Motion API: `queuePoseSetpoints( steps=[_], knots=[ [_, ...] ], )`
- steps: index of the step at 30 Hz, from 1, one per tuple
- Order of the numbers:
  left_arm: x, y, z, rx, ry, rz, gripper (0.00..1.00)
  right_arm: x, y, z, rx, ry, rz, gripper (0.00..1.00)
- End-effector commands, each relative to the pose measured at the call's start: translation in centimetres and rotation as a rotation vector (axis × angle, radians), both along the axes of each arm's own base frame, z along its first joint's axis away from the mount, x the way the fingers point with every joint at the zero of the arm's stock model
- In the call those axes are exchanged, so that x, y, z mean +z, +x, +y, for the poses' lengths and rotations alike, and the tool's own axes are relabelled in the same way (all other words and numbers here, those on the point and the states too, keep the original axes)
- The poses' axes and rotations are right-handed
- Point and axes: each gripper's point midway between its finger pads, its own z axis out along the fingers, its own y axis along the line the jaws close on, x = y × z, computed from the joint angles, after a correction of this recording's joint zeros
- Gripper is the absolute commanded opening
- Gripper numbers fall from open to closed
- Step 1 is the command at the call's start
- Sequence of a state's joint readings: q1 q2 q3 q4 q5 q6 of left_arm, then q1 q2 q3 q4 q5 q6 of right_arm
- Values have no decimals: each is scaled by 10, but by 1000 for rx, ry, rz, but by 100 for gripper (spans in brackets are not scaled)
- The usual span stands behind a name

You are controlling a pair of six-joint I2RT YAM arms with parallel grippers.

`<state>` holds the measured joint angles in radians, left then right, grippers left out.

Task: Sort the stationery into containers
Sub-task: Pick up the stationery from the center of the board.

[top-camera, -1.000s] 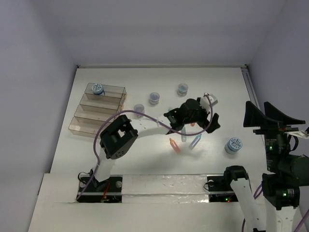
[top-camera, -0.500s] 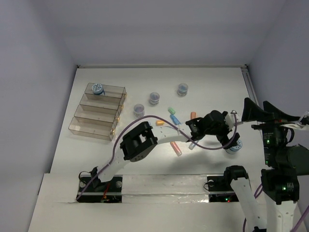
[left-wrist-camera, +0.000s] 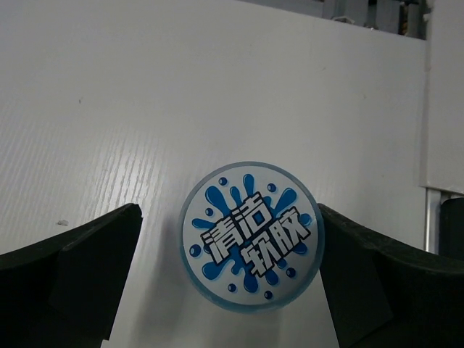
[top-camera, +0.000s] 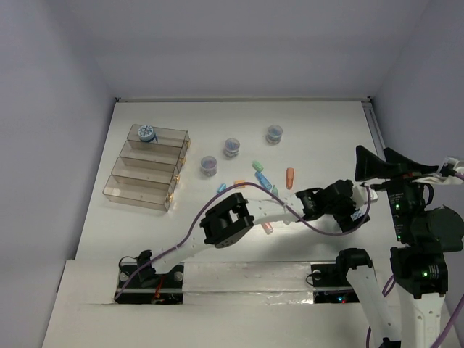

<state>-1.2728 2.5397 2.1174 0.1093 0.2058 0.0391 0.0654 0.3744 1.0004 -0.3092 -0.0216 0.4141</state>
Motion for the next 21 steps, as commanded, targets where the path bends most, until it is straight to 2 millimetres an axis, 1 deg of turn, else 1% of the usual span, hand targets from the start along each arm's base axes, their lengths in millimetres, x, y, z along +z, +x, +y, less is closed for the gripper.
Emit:
queuePoseSetpoints(
  steps=[1, 2, 5, 6, 7, 8, 9, 10, 11, 12, 13, 14, 15, 16, 17, 18, 19, 20, 21],
  knots=[
    [15, 9, -10, 44, -29, -56, 99, 7, -5, 4, 19, -29, -29, 100],
    [14, 10, -11, 50, -32, -56, 98, 5, -5, 4, 22, -31, -27, 100],
    [18, 8, -15, 40, -54, -50, 86, 4, -4, 6, 31, -33, -24, 100],
    [18, 8, -14, 41, -54, -49, 71, 3, -3, 7, 34, -34, -21, 100],
    [25, 8, -14, 41, -68, -49, 65, 2, -3, 7, 37, -30, -19, 100],
    [33, 8, -15, 41, -93, -51, 60, 2, -3, 8, 41, -32, -20, 100],
    [25, 5, -10, 40, -83, -42, 53, 0, -1, 9, 45, -30, -16, 100],
    [47, 5, -8, 43, -120, -47, 50, 0, -1, 10, 53, -26, -18, 100],
    [57, 4, -8, 44, -153, -53, 47, -1, 0, 12, 64, -27, -15, 100],
    [53, 4, -2, 51, -144, -53, 42, -4, 1, 13, 71, -26, -7, 100],
    [80, 4, 1, 57, -184, -68, 41, -5, 2, 14, 78, -24, -4, 100],
    [91, 7, 5, 76, -203, -84, 40, -6, 3, 17, 92, -25, 3, 100],
    [93, 8, 11, 80, -197, -99, 40, -7, 4, 18, 101, -25, 6, 100],
    [124, 14, 20, 98, -238, -120, 40, -7, 4, 20, 111, -23, 8, 100],
    [136, 21, 26, 120, -258, -134, 40, -8, 3, 24, 130, -28, 8, 100],
    [134, 36, 39, 148, -246, -137, 39, -7, 3, 25, 140, -28, 7, 100],
    [164, 44, 51, 171, -291, -141, 39, -7, 2, 27, 150, -26, 6, 100],
    [173, 55, 61, 195, -305, -140, 38, -8, 2, 28, 158, -23, 7, 100],
    [186, 80, 84, 243, -325, -124, 37, -12, 2, 34, 190, -19, 11, 100]
  ],
)
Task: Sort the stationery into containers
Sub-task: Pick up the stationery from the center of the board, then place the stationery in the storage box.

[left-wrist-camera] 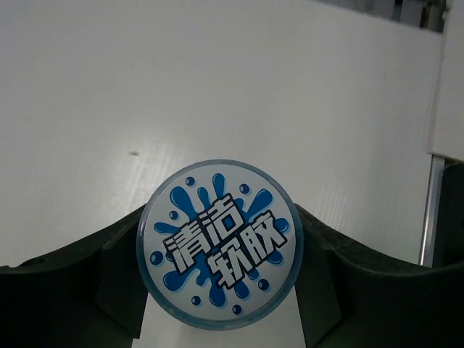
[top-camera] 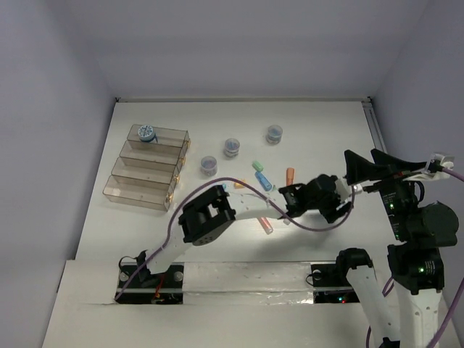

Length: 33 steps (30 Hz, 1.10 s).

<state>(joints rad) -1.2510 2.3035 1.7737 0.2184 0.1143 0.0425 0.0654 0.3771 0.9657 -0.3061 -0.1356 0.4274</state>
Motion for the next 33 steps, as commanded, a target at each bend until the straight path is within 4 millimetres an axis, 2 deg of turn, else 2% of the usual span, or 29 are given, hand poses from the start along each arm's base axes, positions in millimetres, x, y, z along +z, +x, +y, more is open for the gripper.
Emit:
queuePoseSetpoints(
  steps=[1, 3, 4, 6, 7, 8, 10, 11, 12, 14, 15, 17, 18, 21, 22, 23, 24, 26, 27, 29, 31, 33],
  knots=[
    [172, 80, 45, 156, -338, -106, 37, 5, -3, 13, 80, 16, -30, 100],
    [175, 107, 72, 213, -351, -52, 36, -5, 0, 20, 115, 22, -12, 100],
    [193, 138, 101, 283, -375, -60, 35, -8, 2, 22, 129, 31, -10, 100],
    [199, 169, 134, 379, -373, -44, 35, -22, 7, 30, 173, 29, 21, 100],
    [213, 183, 153, 429, -387, -54, 35, -23, 10, 33, 194, 35, 22, 100],
    [213, 213, 183, 515, -367, -60, 35, -27, 12, 36, 213, 40, 30, 100],
    [233, 251, 227, 681, -369, -106, 35, -41, 18, 45, 263, 59, 51, 100],
    [232, 279, 264, 787, -343, -116, 35, -46, 22, 48, 284, 64, 65, 100],
    [250, 295, 286, 850, -361, -140, 35, -51, 24, 50, 297, 71, 76, 100],
    [246, 316, 320, 940, -300, -137, 35, -61, 30, 54, 320, 90, 98, 100],
    [261, 333, 353, 1037, -291, -182, 35, -65, 30, 57, 338, 94, 107, 100],
    [252, 344, 388, 1114, -191, -220, 35, -73, 31, 62, 375, 120, 128, 100],
    [252, 354, 420, 1197, -157, -243, 35, -73, 29, 67, 407, 118, 122, 100],
    [236, 360, 471, 1299, -37, -266, 35, -81, 30, 70, 427, 123, 134, 100],
    [231, 364, 496, 1342, -20, -261, 35, -83, 31, 69, 422, 119, 136, 100],
    [229, 361, 508, 1363, -20, -248, 35, -85, 31, 68, 415, 111, 133, 100],
    [208, 358, 518, 1372, 15, -217, 34, -90, 33, 68, 413, 109, 144, 100],
    [203, 354, 541, 1413, 11, -225, 35, -95, 35, 68, 411, 97, 146, 100],
    [179, 350, 550, 1424, 50, -196, 35, -100, 37, 69, 411, 94, 157, 100],
    [167, 349, 572, 1463, 56, -181, 34, -106, 39, 68, 407, 81, 163, 100],
    [143, 346, 583, 1474, 79, -135, 34, -113, 41, 68, 401, 76, 168, 100],
    [134, 345, 595, 1506, 56, -102, 34, -115, 40, 70, 396, 58, 158, 100]
  ],
)
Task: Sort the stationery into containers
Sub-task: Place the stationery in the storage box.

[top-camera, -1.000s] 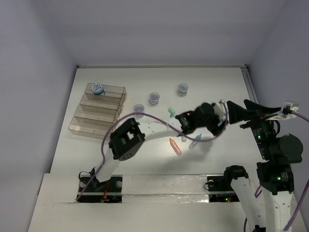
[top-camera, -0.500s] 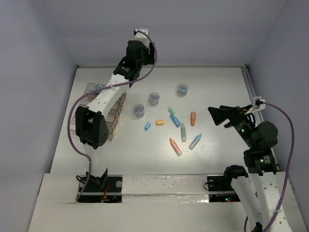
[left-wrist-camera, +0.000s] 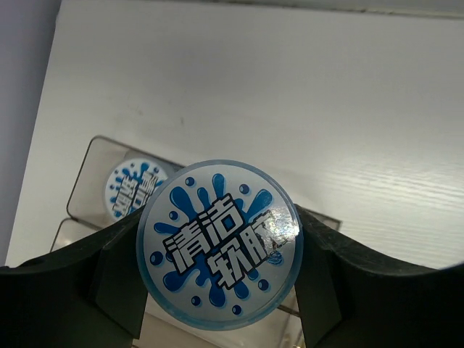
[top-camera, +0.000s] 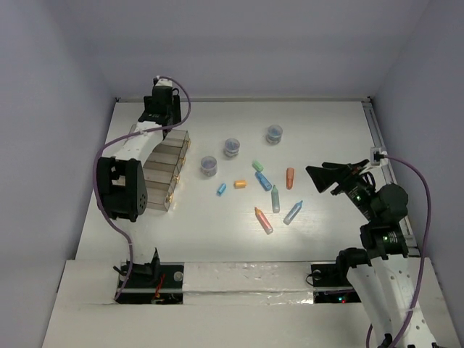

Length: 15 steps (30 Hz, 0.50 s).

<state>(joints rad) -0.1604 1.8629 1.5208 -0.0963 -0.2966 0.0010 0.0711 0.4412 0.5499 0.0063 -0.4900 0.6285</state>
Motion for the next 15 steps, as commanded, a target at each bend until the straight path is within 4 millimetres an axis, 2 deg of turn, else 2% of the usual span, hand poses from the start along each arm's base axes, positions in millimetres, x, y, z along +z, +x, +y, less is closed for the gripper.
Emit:
queuePoseSetpoints(
  steps=[1, 2, 10, 15],
  knots=[
    [45, 5, 6, 29, -70, -163, 33, 6, 0, 1, -1, -34, -81, 100],
    [44, 5, 10, 36, -75, -173, 33, 5, 0, 0, -8, -42, -83, 100],
    [19, 5, 4, 4, -86, -149, 33, 0, 2, 1, -6, -49, -82, 100],
    [10, 6, 0, -14, -104, -162, 34, 1, 1, 1, -7, -51, -84, 100]
  ],
)
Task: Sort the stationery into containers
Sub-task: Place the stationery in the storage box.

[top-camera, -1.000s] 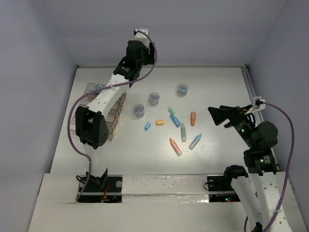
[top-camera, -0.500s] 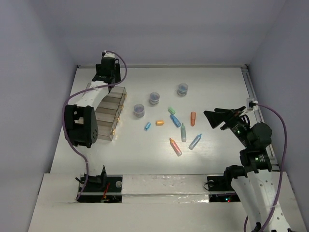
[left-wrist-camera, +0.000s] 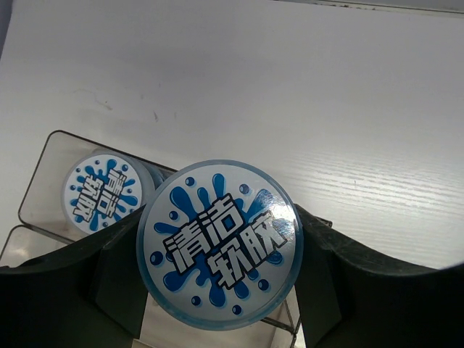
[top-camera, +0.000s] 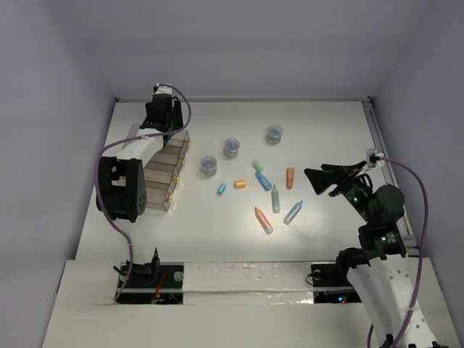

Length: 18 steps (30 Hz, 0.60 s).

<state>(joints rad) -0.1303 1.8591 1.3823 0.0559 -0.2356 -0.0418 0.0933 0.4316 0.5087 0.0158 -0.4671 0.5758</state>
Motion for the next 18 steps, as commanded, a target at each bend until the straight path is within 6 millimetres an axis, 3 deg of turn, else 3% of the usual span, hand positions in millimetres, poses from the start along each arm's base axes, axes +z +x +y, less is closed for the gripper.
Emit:
queuePoseSetpoints(
  steps=[1, 7, 12, 18],
  knots=[
    [40, 7, -5, -10, -34, -138, 34, 15, -1, 1, 1, -8, -73, 100],
    [20, 6, -3, -12, -16, -104, 34, 14, 1, 1, 4, -9, -66, 100],
    [14, 6, -3, -14, -14, -98, 35, 13, 1, 1, 2, -12, -62, 100],
    [-2, 4, 0, -3, 4, -72, 41, 15, -1, 0, -4, -20, -68, 100]
  ],
)
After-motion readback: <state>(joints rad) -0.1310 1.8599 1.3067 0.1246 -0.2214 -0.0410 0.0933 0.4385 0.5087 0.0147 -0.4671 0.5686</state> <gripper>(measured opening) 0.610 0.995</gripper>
